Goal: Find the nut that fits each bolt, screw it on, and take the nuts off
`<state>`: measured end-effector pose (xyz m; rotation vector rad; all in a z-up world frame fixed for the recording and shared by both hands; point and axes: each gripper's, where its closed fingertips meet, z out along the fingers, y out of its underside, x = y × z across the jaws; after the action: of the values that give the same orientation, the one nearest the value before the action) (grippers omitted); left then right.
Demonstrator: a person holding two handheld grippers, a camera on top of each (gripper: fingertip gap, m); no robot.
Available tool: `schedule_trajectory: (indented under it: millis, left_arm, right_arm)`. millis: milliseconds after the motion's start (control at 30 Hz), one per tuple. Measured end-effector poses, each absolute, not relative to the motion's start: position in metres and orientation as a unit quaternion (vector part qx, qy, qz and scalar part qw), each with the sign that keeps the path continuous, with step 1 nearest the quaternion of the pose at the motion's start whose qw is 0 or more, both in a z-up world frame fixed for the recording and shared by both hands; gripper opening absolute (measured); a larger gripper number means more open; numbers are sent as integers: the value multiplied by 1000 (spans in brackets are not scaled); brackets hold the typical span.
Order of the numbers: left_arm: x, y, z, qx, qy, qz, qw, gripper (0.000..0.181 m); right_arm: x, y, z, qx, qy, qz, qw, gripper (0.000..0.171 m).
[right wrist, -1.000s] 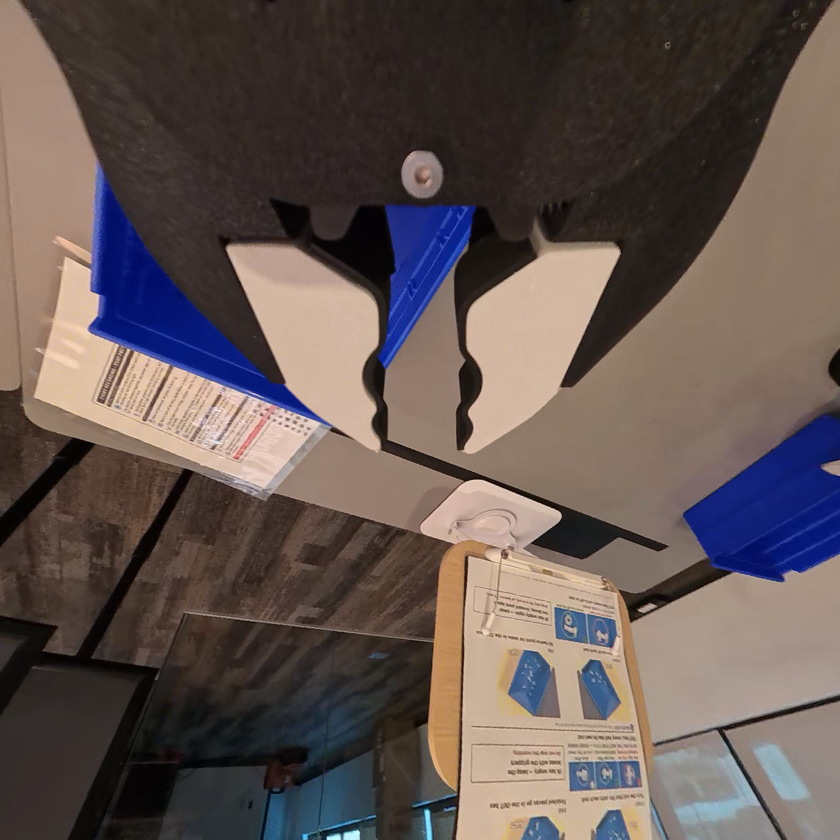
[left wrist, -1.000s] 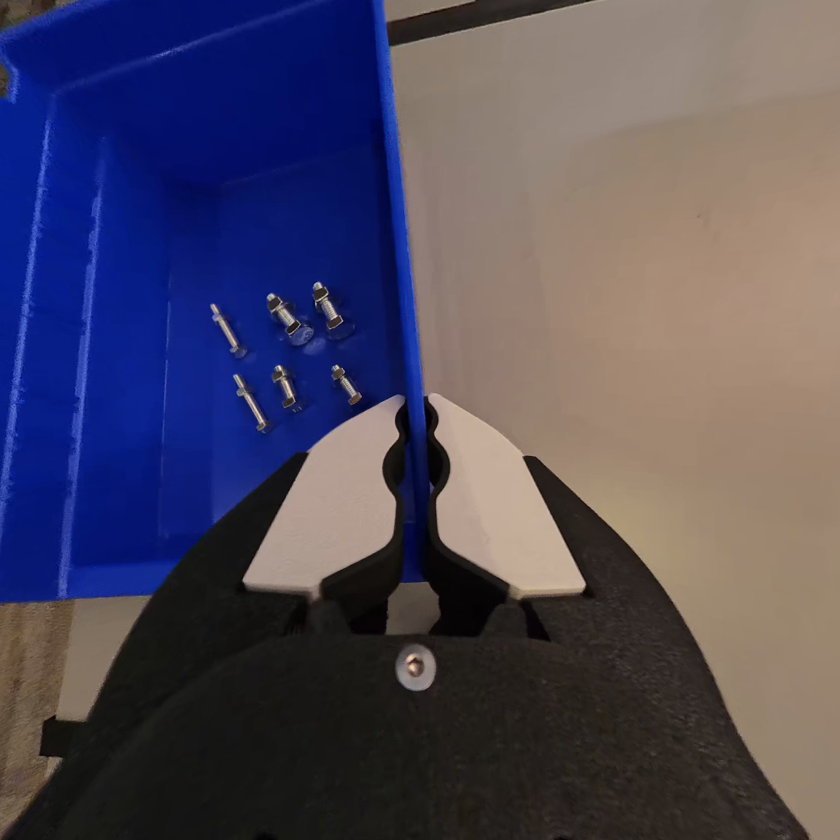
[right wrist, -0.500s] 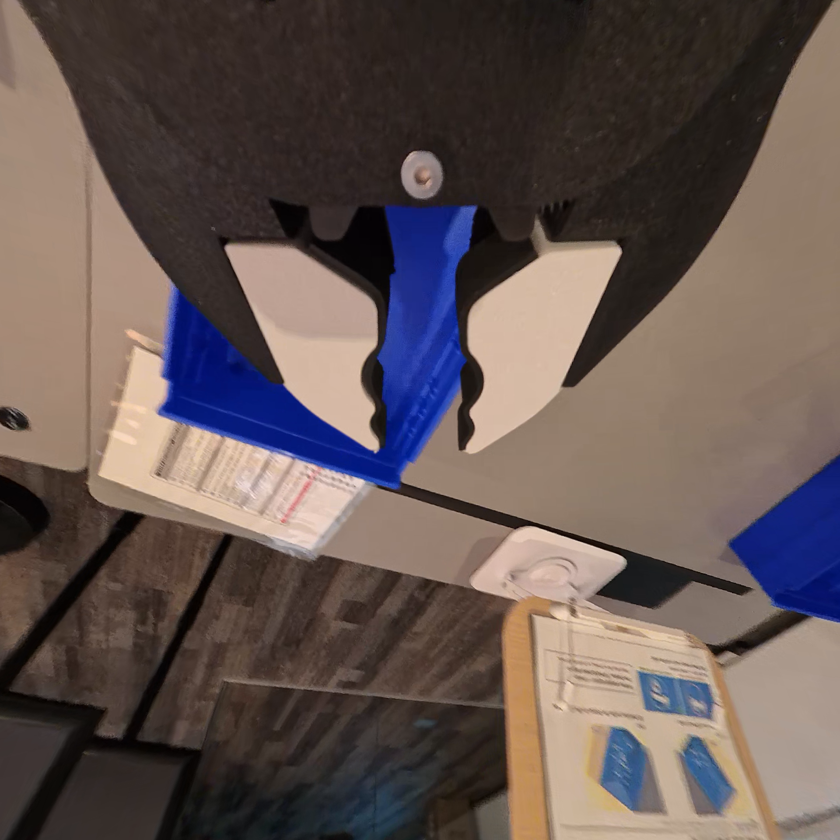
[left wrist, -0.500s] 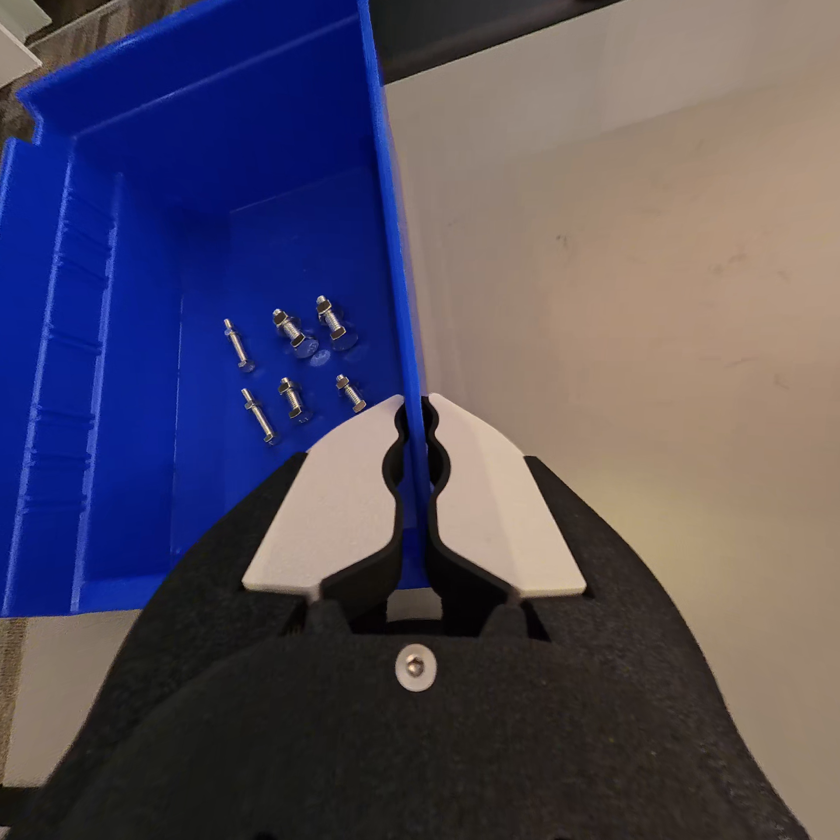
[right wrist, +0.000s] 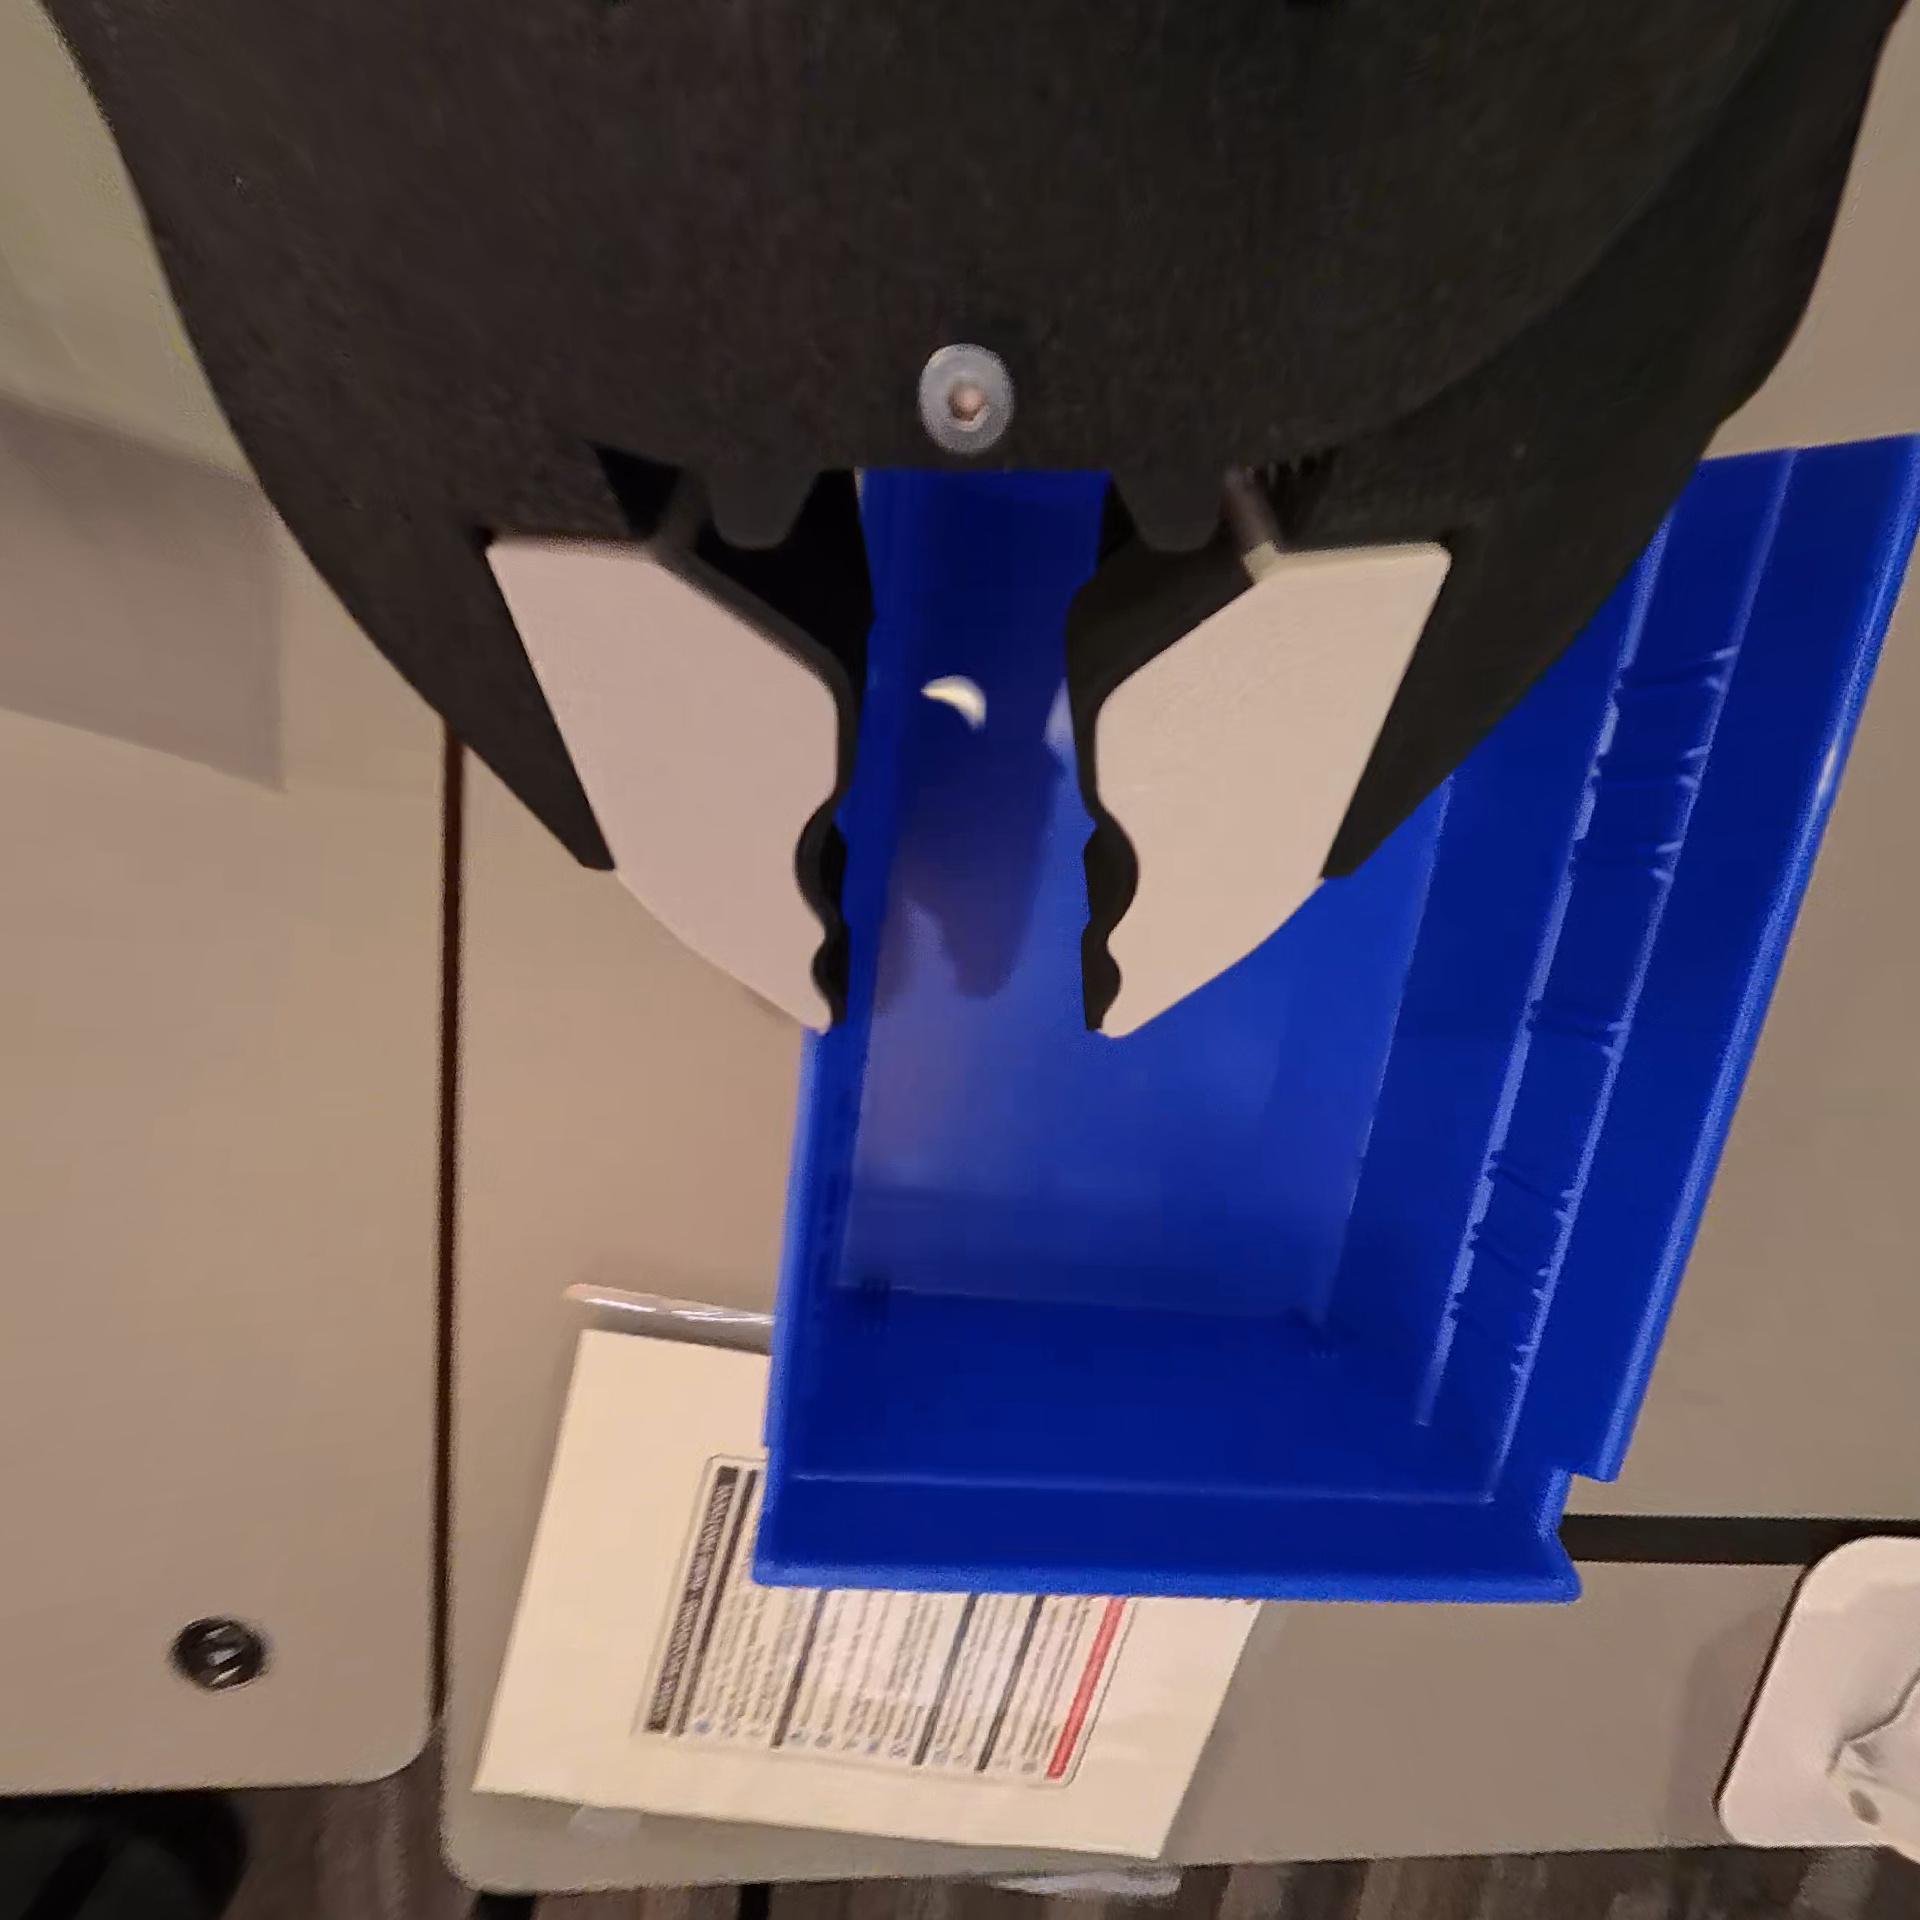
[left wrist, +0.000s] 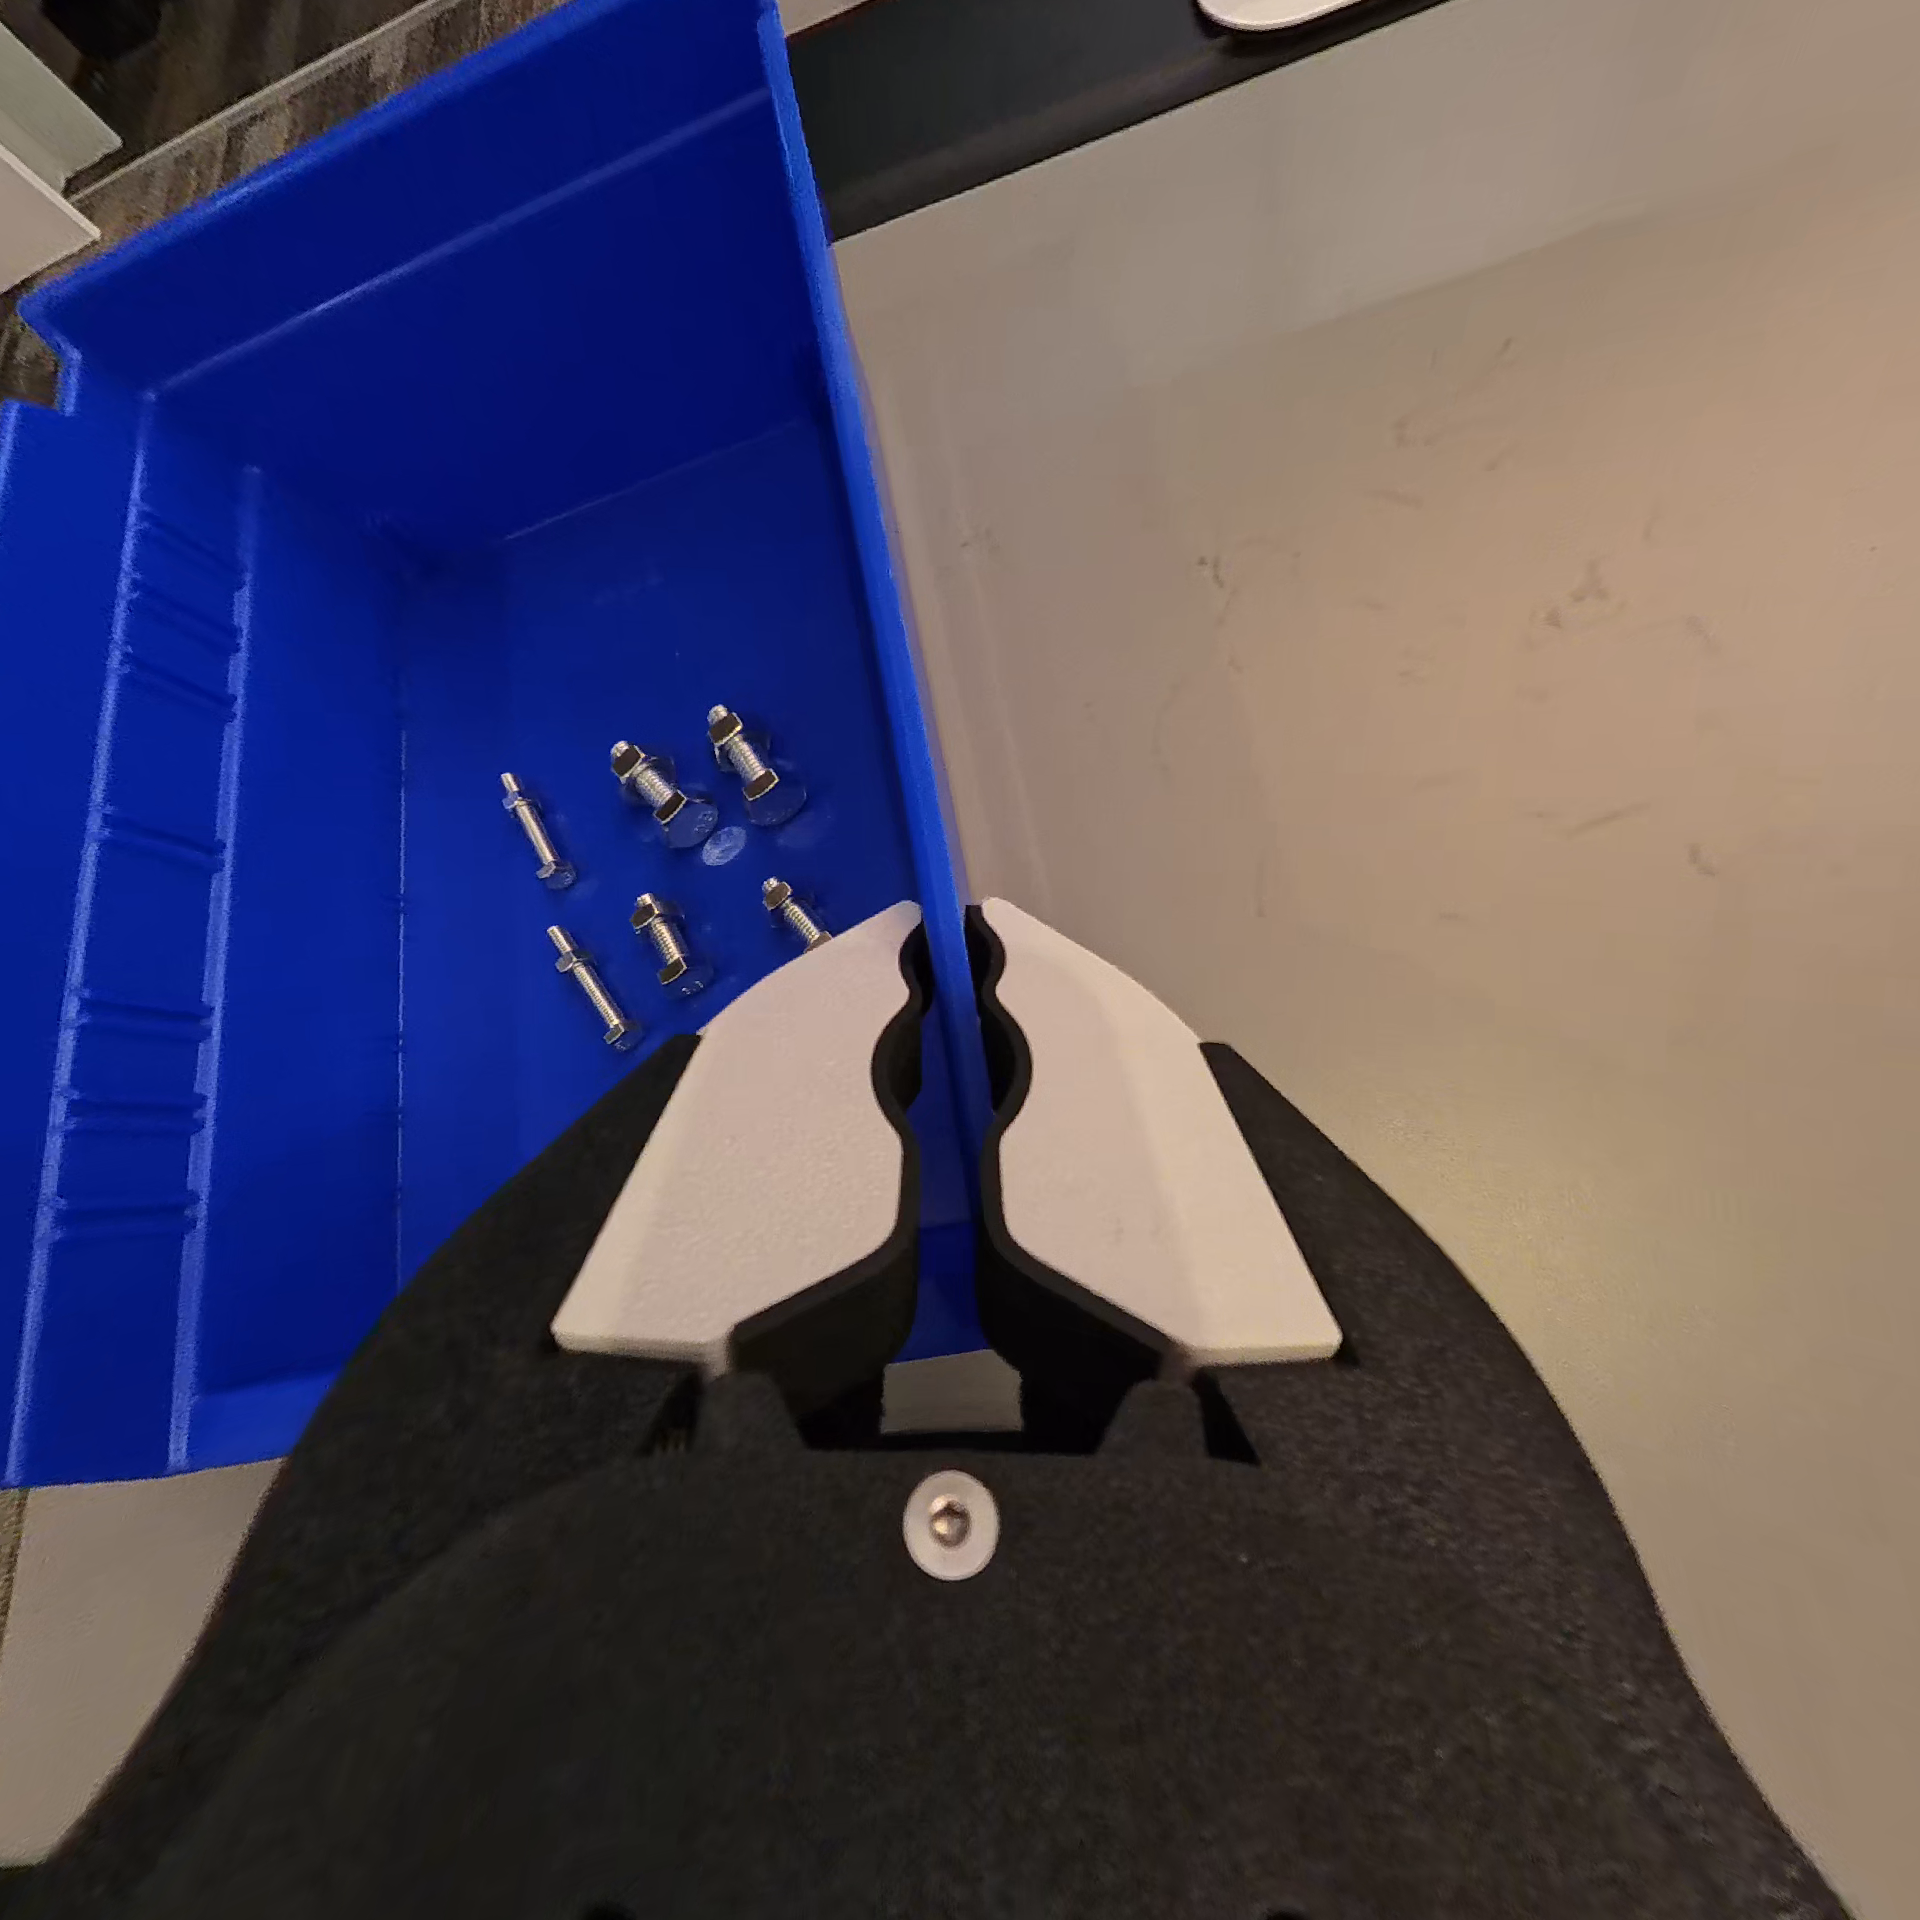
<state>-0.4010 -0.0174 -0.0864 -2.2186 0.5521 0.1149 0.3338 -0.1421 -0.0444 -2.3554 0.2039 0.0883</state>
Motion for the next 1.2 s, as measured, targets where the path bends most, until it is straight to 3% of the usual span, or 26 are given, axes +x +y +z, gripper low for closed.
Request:
schedule_trajectory:
  millis: [67,167,367,600,767,867,967,1067,1200]
  left_arm:
    - [-400,-19,-87,-881,226,47,412,5]
    - [-397,-20,-86,-878,234,44,415,5]
    - [-395,-21,-86,-878,239,42,412,5]
    - [-394,-21,-86,-876,239,38,418,6]
    - [-394,-20,-86,-875,241,38,418,6]
    - [-395,-21,-86,-876,243,36,415,7]
    - [-395,-22,-86,-875,243,32,417,7]
    - [-395,-22,-86,-873,247,32,418,7]
    - [-395,-22,-86,-874,250,32,416,8]
  right_arm:
    - [330,-137,-57,-929,94,55,354,42]
    - [335,-137,-66,-940,115,27,319,25]
    - [323,-142,-85,-966,105,16,236,31]
    - [332,-143,-75,-966,107,-46,233,29]
    - [348,-143,-39,-933,151,-84,317,38]
    - [352,-154,-73,-953,162,-60,248,42]
    - [349,-150,-93,-960,156,-23,230,31]
    - [350,-153,-95,-961,160,-21,224,9]
    - [339,-152,-94,-956,177,39,228,5]
